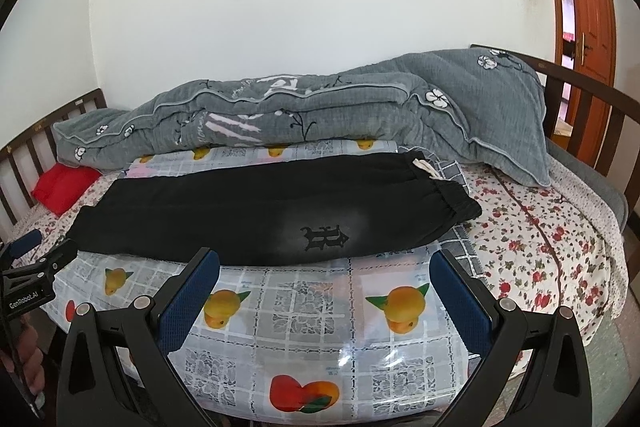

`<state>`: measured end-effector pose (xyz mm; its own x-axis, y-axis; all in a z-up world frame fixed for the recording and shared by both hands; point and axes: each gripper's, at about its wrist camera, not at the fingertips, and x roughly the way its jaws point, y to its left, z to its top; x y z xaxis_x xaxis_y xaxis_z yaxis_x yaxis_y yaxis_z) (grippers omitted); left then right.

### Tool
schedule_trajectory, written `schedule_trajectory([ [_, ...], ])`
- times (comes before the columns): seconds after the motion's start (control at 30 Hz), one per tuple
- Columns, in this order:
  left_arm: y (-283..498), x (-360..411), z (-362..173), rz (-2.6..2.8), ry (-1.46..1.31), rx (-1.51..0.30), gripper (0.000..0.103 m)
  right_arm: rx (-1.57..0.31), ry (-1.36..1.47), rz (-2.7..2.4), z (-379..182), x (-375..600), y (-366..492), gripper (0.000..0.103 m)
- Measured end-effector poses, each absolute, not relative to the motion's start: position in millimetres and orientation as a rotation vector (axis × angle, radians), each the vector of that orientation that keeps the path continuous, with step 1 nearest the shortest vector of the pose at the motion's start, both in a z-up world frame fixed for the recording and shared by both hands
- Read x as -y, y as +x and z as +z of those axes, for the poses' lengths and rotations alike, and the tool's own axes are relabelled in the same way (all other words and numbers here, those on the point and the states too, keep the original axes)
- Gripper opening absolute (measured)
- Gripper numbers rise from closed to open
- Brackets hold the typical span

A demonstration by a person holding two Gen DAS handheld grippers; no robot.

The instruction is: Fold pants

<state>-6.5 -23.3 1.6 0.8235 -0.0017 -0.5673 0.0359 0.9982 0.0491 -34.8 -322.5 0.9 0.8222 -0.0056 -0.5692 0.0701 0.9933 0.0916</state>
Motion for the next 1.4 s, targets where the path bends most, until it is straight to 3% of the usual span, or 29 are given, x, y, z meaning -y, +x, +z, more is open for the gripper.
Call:
schedule_trajectory([
  [0.73, 28.6, 14.9, -4.3, -0.038, 0.025, -0.599, 0.098, -0.612, 0.065, -0.012, -4.0, 307.9, 2.7, 0.103],
  [0.97, 62.7, -17.4, -42.4, 0.005, -0.044, -0.66, 0.098, -0.619, 0.061, -0.015, -32.5, 318.5, 33.9, 0.103],
  [1.27, 88.5, -87.5, -104.9, 0.032, -0.25, -0.741, 0.096, -0.72, 0.135, 0.001, -90.7, 344.4, 75.0, 0.09],
  [1.4, 102.3, -117.3, -131.8, 0.064, -0.33, -0.781, 0.095, -0.757, 0.188, 0.013, -120.1, 356.4, 92.6, 0.078],
])
